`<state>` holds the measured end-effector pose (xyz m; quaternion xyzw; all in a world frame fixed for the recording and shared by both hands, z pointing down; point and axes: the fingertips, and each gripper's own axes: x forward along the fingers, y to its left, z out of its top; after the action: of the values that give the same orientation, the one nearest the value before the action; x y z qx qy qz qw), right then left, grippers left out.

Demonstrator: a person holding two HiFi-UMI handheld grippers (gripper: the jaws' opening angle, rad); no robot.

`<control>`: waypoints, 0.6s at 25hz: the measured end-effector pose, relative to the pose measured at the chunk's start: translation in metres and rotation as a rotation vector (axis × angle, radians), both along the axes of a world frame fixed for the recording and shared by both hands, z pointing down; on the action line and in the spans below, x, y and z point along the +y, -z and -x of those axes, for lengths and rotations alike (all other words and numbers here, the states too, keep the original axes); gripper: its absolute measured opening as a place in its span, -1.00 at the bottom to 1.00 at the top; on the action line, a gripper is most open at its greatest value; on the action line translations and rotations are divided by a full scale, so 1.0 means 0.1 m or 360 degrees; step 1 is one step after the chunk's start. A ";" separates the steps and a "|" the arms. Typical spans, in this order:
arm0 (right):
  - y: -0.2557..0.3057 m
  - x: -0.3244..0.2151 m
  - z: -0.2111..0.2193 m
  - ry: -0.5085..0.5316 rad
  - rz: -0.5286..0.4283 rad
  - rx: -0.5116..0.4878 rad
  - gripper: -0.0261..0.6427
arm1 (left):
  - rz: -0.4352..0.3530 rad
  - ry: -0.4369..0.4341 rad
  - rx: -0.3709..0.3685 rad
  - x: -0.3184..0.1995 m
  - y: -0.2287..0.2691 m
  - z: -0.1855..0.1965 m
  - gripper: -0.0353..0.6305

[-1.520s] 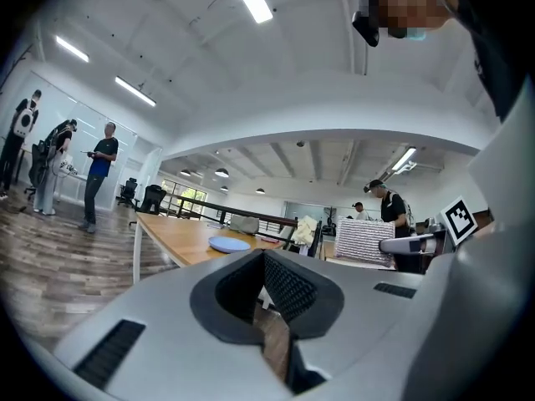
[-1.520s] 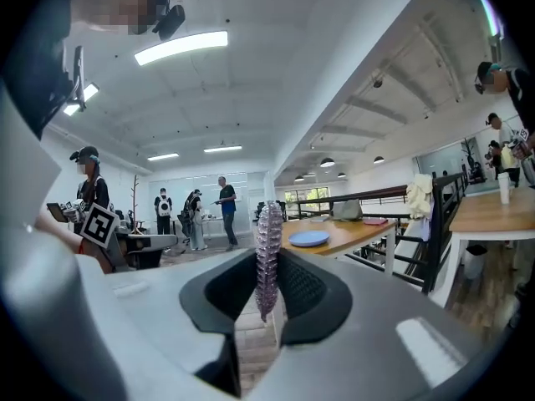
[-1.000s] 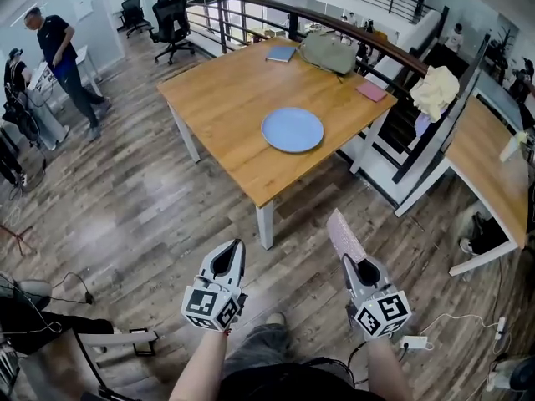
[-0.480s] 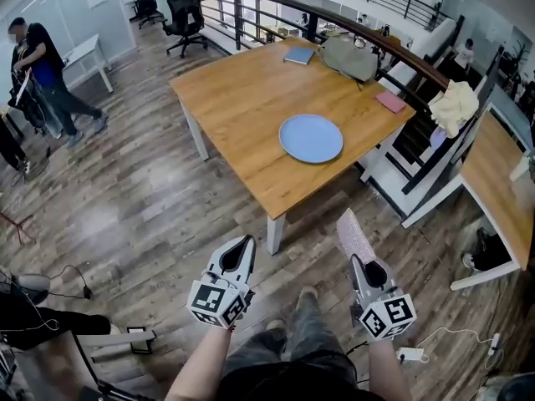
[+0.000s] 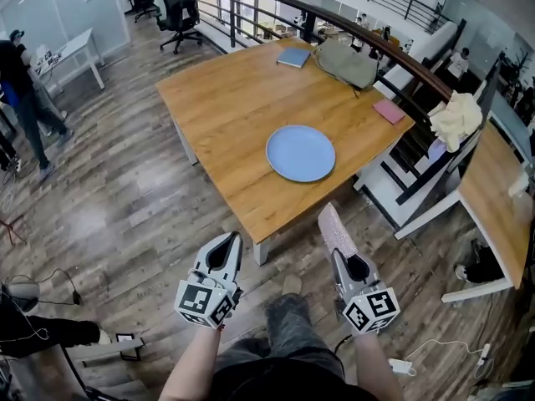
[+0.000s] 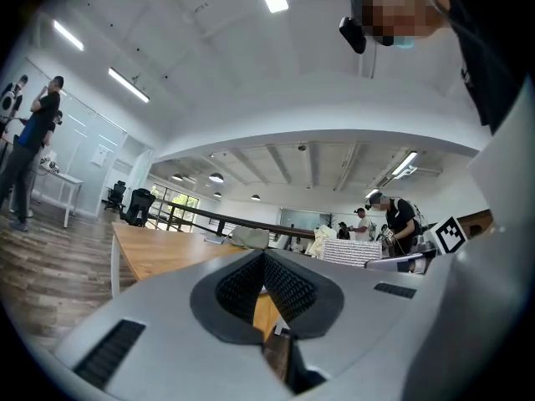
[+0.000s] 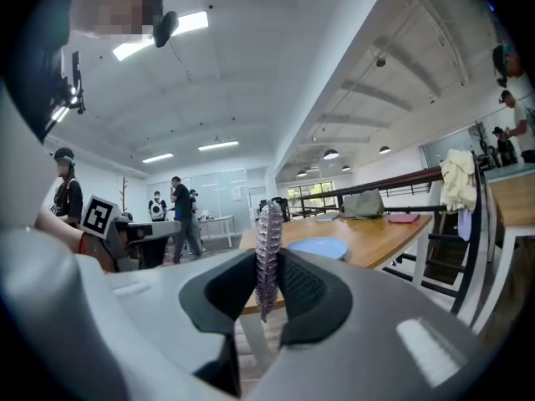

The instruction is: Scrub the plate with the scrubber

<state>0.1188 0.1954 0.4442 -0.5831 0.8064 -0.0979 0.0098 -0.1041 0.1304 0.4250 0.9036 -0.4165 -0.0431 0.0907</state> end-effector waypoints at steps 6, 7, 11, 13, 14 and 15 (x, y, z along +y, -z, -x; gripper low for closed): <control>-0.04 -0.60 -0.21 0.0056 0.0037 0.0006 -0.68 | 0.0006 -0.0017 0.0003 -0.54 0.02 -0.33 -0.91; -0.06 -0.70 -0.24 0.0059 0.0051 0.0009 -0.68 | 0.0014 -0.0017 -0.0001 -0.61 0.02 -0.38 -0.91; -0.11 -1.05 -0.37 0.0093 0.0085 -0.0002 -0.68 | 0.0051 0.0022 -0.0040 -0.92 -0.09 -0.55 -0.91; -0.16 -1.24 -0.43 0.0131 0.0106 0.0002 -0.68 | 0.0062 0.0037 -0.0048 -1.07 -0.12 -0.64 -0.91; -0.18 -1.33 -0.46 0.0146 0.0118 0.0000 -0.68 | 0.0068 0.0034 -0.0053 -1.14 -0.11 -0.70 -0.91; -0.20 -1.42 -0.49 0.0159 0.0127 -0.0004 -0.68 | 0.0076 0.0030 -0.0058 -1.21 -0.11 -0.75 -0.91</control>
<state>0.1681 0.0533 0.4643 -0.5419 0.8300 -0.1311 -0.0175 -0.0291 0.0093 0.4364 0.8978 -0.4275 -0.0174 0.1042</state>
